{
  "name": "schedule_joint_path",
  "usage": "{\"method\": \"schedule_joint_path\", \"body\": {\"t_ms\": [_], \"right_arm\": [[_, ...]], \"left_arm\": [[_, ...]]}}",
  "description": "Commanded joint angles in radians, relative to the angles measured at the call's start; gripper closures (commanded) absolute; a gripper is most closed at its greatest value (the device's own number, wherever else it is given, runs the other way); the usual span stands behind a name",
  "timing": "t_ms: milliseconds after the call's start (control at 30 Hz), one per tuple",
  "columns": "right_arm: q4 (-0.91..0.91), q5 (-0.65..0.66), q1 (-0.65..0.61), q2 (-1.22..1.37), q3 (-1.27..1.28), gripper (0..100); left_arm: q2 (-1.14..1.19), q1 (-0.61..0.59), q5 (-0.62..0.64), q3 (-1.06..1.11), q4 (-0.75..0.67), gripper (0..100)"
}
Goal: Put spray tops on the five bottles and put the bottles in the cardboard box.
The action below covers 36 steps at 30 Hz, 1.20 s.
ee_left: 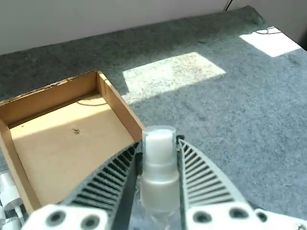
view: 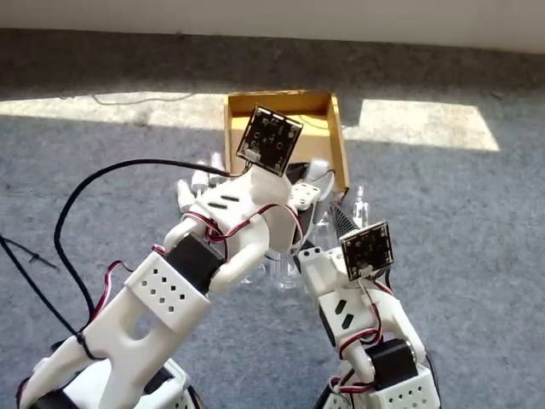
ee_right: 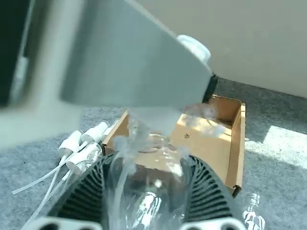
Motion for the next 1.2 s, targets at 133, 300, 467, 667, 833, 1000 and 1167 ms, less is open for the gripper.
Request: {"method": "schedule_joint_path", "body": {"t_ms": [133, 300, 467, 667, 833, 1000, 1167], "right_arm": [[-0.064, -0.012, 0.044, -0.016, -0.024, 99.5], [-0.062, -0.012, 0.045, -0.015, -0.021, 99.5], [-0.062, -0.012, 0.045, -0.015, -0.025, 99.5], [-0.062, -0.012, 0.045, -0.015, -0.025, 99.5], [-0.062, -0.012, 0.045, -0.015, -0.025, 99.5], [-0.062, -0.012, 0.045, -0.015, -0.025, 99.5], [-0.062, -0.012, 0.045, -0.015, -0.018, 99.5]], "left_arm": [[-0.001, 0.024, 0.000, 0.036, 0.002, 99], [-0.054, 0.015, -0.002, 0.036, 0.002, 99], [-0.180, 0.018, -0.075, 0.047, 0.003, 90], [-0.246, 0.024, -0.112, 0.128, 0.002, 87], [-0.306, 0.024, -0.114, 0.133, 0.002, 87], [-0.397, 0.024, -0.187, 0.131, 0.002, 87], [-0.460, 0.019, -0.198, 0.085, 0.002, 87]]}}
